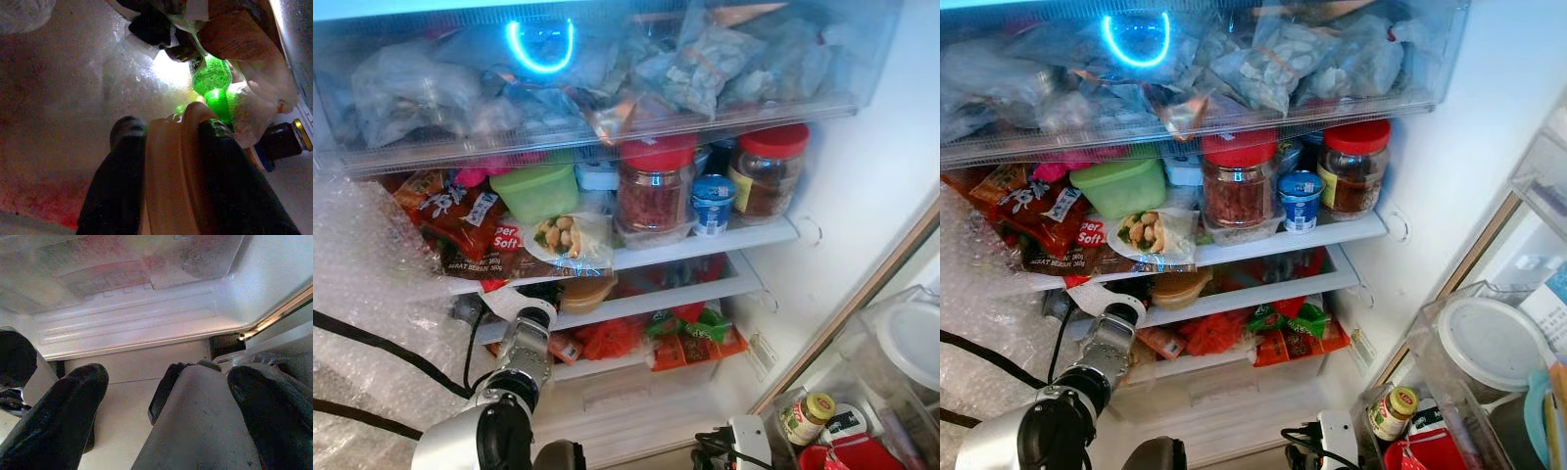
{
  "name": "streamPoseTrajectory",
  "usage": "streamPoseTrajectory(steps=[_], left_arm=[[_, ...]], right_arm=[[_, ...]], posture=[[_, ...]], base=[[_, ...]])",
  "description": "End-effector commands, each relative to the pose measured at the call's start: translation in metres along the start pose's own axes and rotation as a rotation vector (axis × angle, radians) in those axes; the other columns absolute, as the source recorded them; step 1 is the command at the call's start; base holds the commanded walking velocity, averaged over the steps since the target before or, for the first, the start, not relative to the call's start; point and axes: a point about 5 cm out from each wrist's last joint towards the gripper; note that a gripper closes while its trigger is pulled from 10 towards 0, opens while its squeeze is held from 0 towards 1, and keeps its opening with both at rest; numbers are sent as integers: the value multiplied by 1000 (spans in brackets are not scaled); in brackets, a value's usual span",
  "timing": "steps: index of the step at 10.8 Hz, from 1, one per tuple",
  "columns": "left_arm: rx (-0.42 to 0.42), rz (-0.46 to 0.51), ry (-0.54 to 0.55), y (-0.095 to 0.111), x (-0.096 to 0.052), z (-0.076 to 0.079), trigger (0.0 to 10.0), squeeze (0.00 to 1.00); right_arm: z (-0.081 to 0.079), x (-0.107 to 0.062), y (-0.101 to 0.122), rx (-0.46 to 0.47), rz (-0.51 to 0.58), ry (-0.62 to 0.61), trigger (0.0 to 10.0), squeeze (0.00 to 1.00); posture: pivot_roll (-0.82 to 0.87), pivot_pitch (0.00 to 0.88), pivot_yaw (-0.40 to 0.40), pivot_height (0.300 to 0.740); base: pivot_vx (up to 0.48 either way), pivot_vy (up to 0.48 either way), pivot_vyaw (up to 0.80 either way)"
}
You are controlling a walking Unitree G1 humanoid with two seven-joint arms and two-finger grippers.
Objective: Restocking fridge
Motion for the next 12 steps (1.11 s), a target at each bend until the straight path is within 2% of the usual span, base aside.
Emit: streamPoseTrajectory(steps=[1, 5, 9, 10, 12], left_arm=[[1, 48, -23, 12, 6, 8, 10000, 1000], [-13, 17, -58, 6, 2, 4, 10000, 1000], [0, 63, -66, 6, -5, -6, 10000, 1000], [20, 68, -76, 4, -9, -8, 10000, 0], [40, 52, -104, -3, -14, -10, 10000, 0]], right_arm=[[4, -3, -15, 28, -54, -19, 10000, 0], [3, -3, -14, 18, -55, -16, 10000, 0], [4, -3, -15, 17, -56, -18, 10000, 0], [3, -3, -15, 13, -58, -16, 10000, 0], [3, -3, -15, 14, -56, -17, 10000, 0]], posture=[[-29, 0, 10, 642], [-22, 0, 11, 642], [-13, 0, 11, 642], [-11, 0, 10, 642], [-11, 0, 12, 642]], base=[[0, 0, 0], [0, 0, 0], [0, 0, 0], [0, 0, 0], [0, 0, 0]])
Point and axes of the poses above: a point about 5 cm out from each wrist's last joint towards the gripper, its own x axis pointing out of the wrist towards the gripper, its own y axis along the axis of the wrist's last joint, z = x × y, and after that the axes turned 10 degrees about x, right-handed
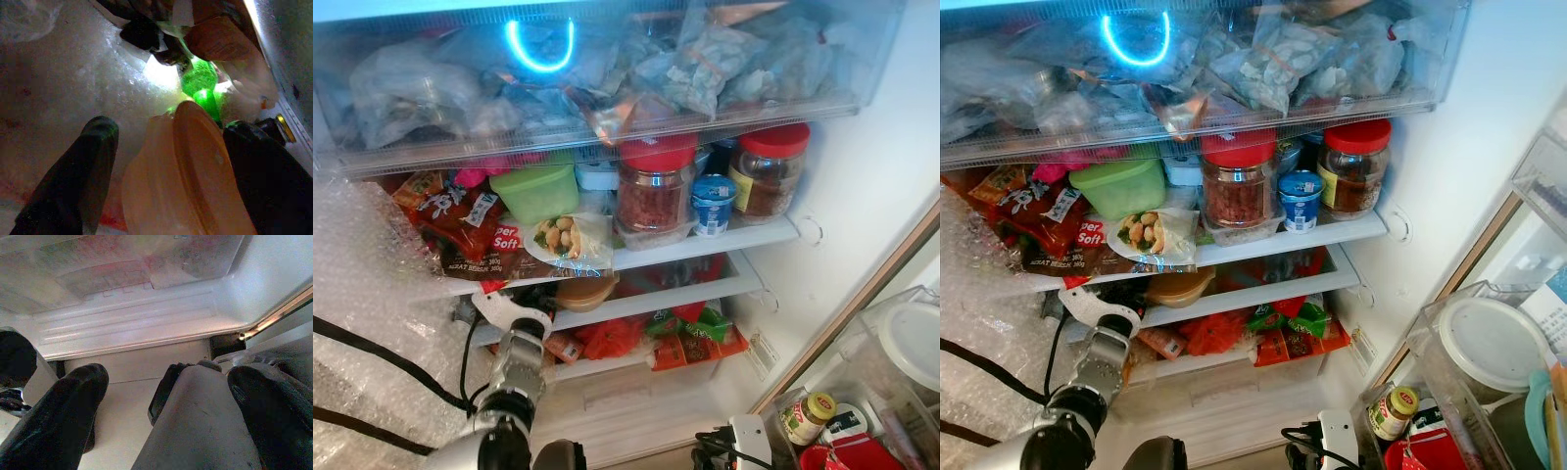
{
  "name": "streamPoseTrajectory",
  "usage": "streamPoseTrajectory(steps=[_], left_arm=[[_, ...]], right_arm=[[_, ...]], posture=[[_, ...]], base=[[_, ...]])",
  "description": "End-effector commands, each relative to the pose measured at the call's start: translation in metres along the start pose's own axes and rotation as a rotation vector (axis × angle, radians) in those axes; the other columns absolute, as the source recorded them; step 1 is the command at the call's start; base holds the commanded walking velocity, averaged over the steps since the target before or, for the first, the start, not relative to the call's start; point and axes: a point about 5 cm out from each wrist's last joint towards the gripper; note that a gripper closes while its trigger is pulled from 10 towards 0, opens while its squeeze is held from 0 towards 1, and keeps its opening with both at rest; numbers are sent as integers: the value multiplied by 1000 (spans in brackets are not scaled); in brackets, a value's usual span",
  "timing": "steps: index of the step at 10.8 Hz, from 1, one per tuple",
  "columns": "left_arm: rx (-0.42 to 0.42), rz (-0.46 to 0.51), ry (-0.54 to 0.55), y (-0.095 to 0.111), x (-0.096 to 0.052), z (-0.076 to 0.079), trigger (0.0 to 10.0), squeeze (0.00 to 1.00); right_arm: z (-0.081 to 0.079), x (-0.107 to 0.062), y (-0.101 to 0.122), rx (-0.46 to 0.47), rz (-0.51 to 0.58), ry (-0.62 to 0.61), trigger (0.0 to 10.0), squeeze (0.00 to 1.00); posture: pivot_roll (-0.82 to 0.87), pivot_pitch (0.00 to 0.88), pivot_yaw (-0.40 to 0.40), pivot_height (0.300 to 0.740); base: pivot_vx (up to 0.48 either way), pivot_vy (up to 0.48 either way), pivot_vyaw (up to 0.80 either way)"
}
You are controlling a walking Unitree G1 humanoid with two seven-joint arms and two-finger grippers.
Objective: Restocking fridge
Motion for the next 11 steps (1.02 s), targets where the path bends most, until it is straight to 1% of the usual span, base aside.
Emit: streamPoseTrajectory(steps=[1, 2, 3, 4, 5, 7, 9, 10, 11], left_arm=[[30, -6, -26, -1, -1, 1, 10000, 0], [65, -20, -60, -4, -4, 4, 10000, 0], [84, -33, -80, -9, -7, 5, 10000, 0], [84, -33, -82, -10, -8, 4, 10000, 0], [102, -39, -87, -13, -12, 3, 10000, 0], [211, -63, -126, -17, -20, 0, 10000, 0], [262, -62, -145, -18, -26, -2, 10000, 0], [315, -65, -158, -18, -30, -3, 10000, 0], [308, -53, -147, -16, -32, -5, 10000, 0]], right_arm=[[3, -3, -15, 18, -57, -16, 10000, 0], [3, -3, -15, 19, -56, -16, 10000, 0], [2, -3, -15, 19, -56, -16, 10000, 0], [2, -3, -16, 18, -56, -16, 10000, 0], [2, -3, -16, 19, -56, -16, 10000, 0], [2, -3, -15, 19, -55, -17, 10000, 0], [3, -3, -15, 17, -55, -16, 10000, 0], [3, -3, -15, 16, -55, -16, 10000, 0], [3, -3, -15, 16, -54, -16, 10000, 0]], posture=[[-11, 0, 13, 642], [-13, 0, 14, 642], [-13, 0, 16, 642], [-14, 0, 16, 642], [-15, 0, 16, 642], [-13, 0, 15, 642], [-10, 0, 11, 642], [-10, 0, 11, 642], [-11, 0, 9, 642]], base=[[0, 0, 0], [0, 0, 0], [0, 0, 0], [0, 0, 0], [0, 0, 0], [0, 0, 0], [0, 0, 0], [0, 0, 0], [0, 0, 0]])
Point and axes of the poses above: a point about 5 cm out from each wrist's last joint towards the gripper, its own x axis pointing out of the wrist towards the gripper, its own y axis along the axis of the wrist's last joint, z = x × y, and after that the axes turned 10 degrees about x, right-handed
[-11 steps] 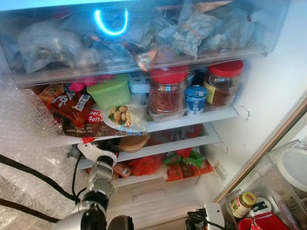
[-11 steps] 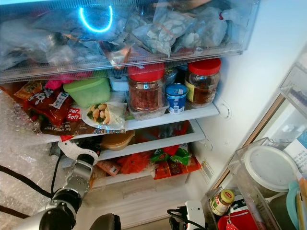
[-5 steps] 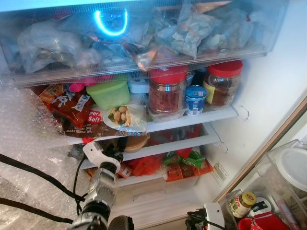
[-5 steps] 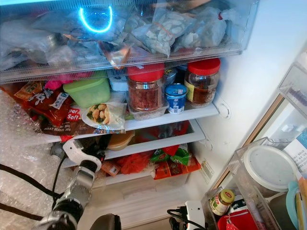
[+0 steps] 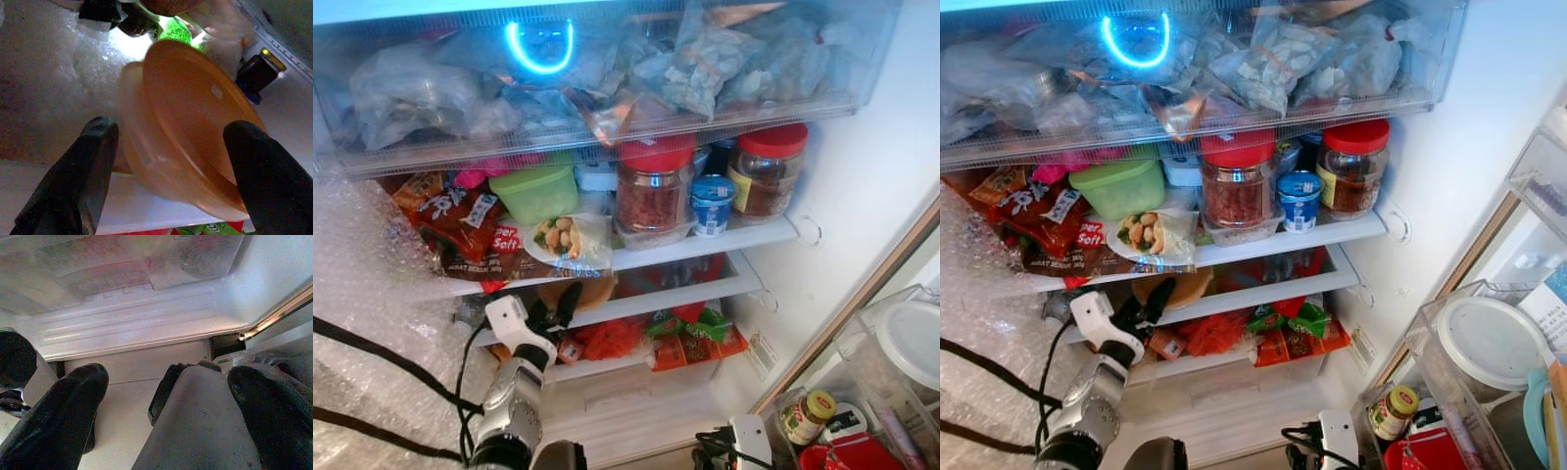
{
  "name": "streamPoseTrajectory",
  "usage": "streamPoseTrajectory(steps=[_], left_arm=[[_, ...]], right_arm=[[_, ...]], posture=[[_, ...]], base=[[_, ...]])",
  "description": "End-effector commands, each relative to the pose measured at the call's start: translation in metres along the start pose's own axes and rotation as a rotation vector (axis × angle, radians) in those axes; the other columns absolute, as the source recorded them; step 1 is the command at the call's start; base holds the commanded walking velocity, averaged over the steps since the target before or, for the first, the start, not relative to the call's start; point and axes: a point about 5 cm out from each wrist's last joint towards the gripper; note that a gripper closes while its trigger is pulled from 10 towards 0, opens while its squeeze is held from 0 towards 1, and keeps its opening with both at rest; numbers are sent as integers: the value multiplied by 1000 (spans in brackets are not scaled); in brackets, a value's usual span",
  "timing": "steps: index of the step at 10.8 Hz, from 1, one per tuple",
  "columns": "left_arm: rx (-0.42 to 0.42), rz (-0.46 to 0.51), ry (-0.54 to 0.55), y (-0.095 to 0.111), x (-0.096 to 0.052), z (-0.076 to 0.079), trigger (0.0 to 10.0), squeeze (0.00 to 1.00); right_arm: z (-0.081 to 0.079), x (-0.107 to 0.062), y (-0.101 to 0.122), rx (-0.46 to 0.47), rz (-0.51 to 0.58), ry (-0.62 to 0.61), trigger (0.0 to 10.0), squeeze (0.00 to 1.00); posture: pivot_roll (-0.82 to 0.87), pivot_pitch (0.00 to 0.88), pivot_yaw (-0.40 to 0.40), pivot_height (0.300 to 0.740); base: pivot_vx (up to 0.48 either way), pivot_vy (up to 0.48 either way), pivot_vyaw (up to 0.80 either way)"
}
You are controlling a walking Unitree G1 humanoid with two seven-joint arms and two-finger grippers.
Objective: Restocking fridge
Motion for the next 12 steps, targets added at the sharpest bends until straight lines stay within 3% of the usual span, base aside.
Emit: streamPoseTrajectory(steps=[1, 4, 6, 8, 12], left_arm=[[22, -3, 10, 1, -2, -3, 10000, 0], [-32, 58, 36, 15, 4, -3, 10000, 0], [-24, 87, 24, 24, 7, -2, 10000, 0], [23, 83, -3, 26, -2, -3, 10000, 0], [33, 52, 12, 20, -20, -7, 10000, 0]], right_arm=[[3, -3, -15, 16, -54, -16, 10000, 0], [4, -3, -15, 12, -51, -20, 10000, 0], [3, -3, -14, 17, -47, -20, 10000, 0], [3, -3, -14, 18, -45, -20, 10000, 0], [3, -3, -14, 16, -44, -17, 10000, 0]], posture=[[-9, 0, 8, 642], [-9, 0, 7, 642], [-14, 0, 9, 642], [-10, 0, 11, 642], [-9, 0, 10, 642]], base=[[0, 0, 0], [0, 0, 0], [0, 0, 0], [0, 0, 0], [0, 0, 0]])
Point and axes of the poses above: a point about 5 cm out from each wrist's last joint towards the gripper, its own x axis pointing out of the wrist towards the gripper, its own y axis along the axis of the wrist's last joint, z = x × y, and after that the axes turned 10 degrees about x, right-handed
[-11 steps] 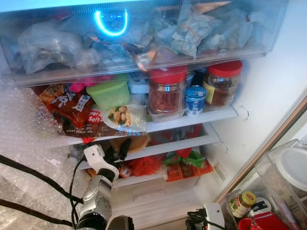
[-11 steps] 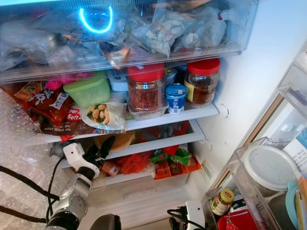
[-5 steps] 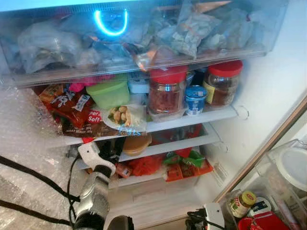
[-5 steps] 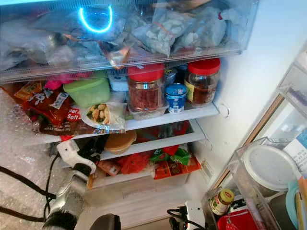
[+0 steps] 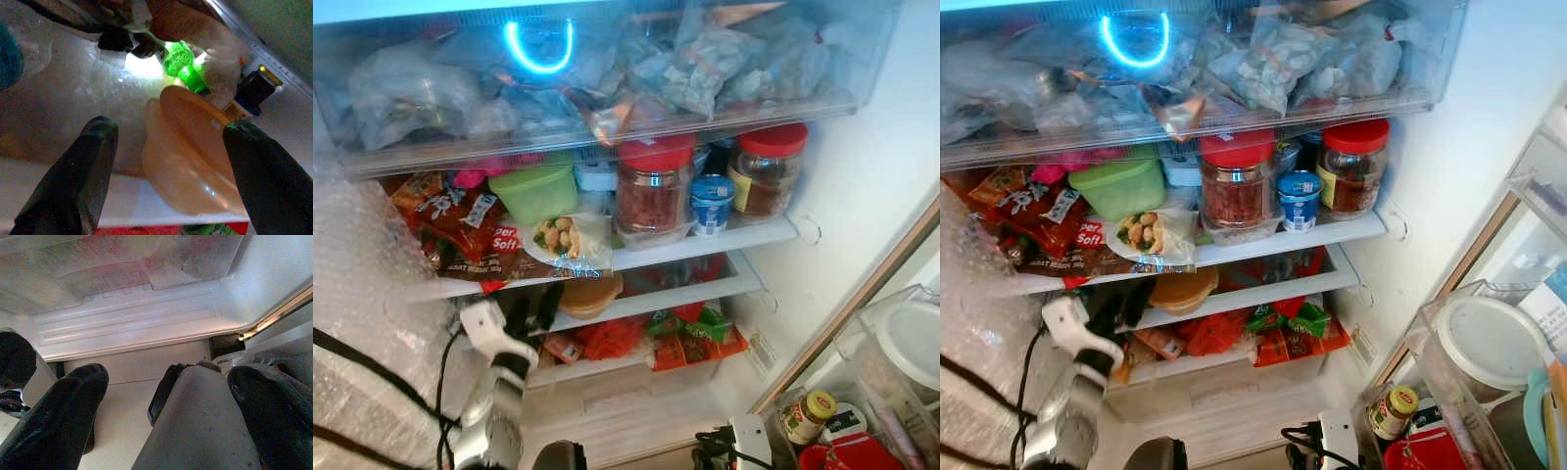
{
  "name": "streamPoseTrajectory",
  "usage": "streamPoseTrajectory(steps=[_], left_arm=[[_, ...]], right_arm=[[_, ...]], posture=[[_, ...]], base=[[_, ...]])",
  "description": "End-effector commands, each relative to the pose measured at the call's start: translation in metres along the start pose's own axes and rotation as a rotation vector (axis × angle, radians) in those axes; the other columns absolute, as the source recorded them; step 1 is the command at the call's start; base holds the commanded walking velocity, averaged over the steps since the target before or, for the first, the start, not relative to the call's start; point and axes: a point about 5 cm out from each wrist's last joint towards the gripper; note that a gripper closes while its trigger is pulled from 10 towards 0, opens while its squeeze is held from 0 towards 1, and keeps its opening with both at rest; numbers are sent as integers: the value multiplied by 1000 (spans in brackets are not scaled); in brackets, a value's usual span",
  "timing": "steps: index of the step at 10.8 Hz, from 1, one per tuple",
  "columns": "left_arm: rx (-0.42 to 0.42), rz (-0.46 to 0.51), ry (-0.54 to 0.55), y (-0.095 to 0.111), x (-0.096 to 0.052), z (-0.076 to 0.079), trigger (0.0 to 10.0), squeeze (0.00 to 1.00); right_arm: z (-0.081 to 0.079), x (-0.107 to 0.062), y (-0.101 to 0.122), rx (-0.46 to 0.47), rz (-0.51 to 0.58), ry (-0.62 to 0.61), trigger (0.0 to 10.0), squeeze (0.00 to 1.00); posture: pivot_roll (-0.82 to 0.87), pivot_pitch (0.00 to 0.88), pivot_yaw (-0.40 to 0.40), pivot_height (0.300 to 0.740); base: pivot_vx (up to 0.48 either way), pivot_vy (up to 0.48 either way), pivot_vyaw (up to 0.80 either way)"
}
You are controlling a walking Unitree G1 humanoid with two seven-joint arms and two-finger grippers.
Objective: Restocking fridge
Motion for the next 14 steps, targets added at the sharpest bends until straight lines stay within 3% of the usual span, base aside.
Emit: streamPoseTrajectory(steps=[1, 2, 5, 6, 7, 9, 14], left_arm=[[50, -11, -21, 2, -1, 4, 10000, 0], [132, -24, -74, 2, -5, 8, 10000, 0], [228, -22, -162, 7, -7, 17, 10000, 0], [330, -30, -241, 12, -8, 22, 10000, 0], [366, -40, -289, 14, -9, 25, 10000, 0], [388, -98, -352, 12, -13, 28, 10000, 0], [458, -172, -367, 4, -15, 26, 10000, 0]], right_arm=[[3, -3, -15, 17, -51, -15, 10000, 0], [4, -3, -14, 14, -51, -15, 10000, 0], [4, -3, -14, 16, -46, -17, 10000, 0], [4, -3, -14, 15, -45, -17, 10000, 0], [4, -4, -14, 15, -45, -18, 10000, 0], [4, -4, -15, 15, -45, -17, 10000, 0], [4, -3, -14, 15, -44, -18, 10000, 0]], posture=[[-7, 0, 7, 642], [-5, 0, 6, 642], [-8, 0, 4, 642], [-8, 0, 4, 642], [-7, 0, 4, 642], [-7, 0, 5, 642], [-9, 0, 6, 642]], base=[[0, 0, 0], [0, 0, 0], [0, 0, 0], [0, 0, 0], [0, 0, 0], [0, 0, 0], [0, 0, 0]])
Point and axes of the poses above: a point about 5 cm out from each wrist's last joint towards the gripper, its own x axis pointing out of the wrist towards the gripper, its own y axis along the axis of the wrist's last joint, z = x × y, and after that the axes turned 10 degrees about x, right-handed
